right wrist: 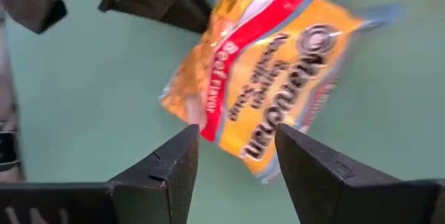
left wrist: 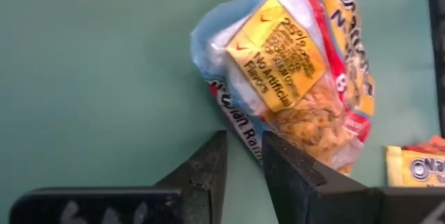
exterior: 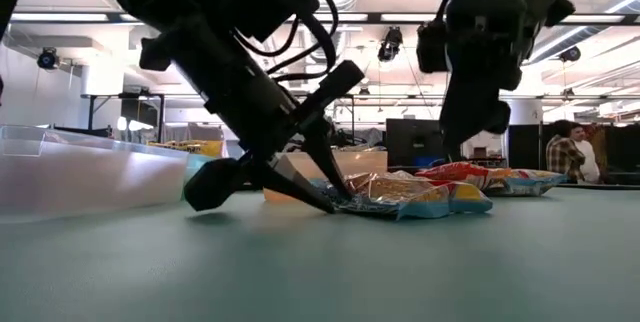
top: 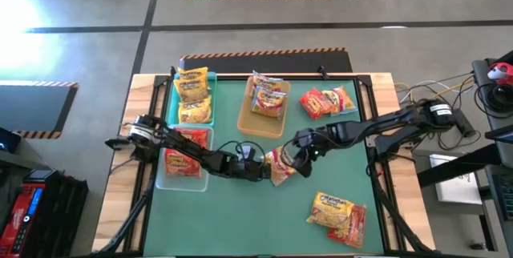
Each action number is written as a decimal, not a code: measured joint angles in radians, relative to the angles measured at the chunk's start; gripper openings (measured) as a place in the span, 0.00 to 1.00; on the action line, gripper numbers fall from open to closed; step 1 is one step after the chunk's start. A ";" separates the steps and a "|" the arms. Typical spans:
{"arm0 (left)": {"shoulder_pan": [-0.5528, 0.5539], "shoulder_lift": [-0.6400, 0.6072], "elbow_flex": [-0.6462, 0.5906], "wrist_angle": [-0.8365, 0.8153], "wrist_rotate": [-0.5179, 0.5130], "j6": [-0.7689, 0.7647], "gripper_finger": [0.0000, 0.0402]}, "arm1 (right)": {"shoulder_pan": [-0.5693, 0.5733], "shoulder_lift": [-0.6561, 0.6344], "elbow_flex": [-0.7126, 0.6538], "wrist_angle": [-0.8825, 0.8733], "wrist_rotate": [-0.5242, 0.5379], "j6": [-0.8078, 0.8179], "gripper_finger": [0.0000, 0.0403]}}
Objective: Sort Maruchan noodles
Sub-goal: Put the blue noodle pack into the orange bin
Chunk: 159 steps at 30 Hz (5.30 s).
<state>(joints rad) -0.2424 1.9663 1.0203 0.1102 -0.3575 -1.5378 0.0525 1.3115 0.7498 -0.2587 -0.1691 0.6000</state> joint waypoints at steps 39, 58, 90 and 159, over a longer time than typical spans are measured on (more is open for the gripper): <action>-0.019 0.122 0.214 -0.124 -0.001 0.088 0.19 | -0.001 -0.039 0.019 -0.010 0.030 0.055 0.54; -0.019 0.120 0.208 -0.144 -0.018 0.088 0.18 | -0.012 0.118 0.019 0.136 0.124 0.083 0.69; -0.017 0.105 0.204 -0.151 -0.044 0.119 0.18 | -0.021 0.181 0.019 0.254 0.084 0.069 0.40; -0.133 -0.055 0.208 -0.350 -0.210 -0.032 0.20 | -0.429 0.329 0.369 0.037 0.108 -0.729 0.30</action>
<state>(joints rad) -0.3752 1.9114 1.2278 -0.2401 -0.5678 -1.5695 -0.3768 1.6405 1.1187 -0.2217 -0.0608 -0.1285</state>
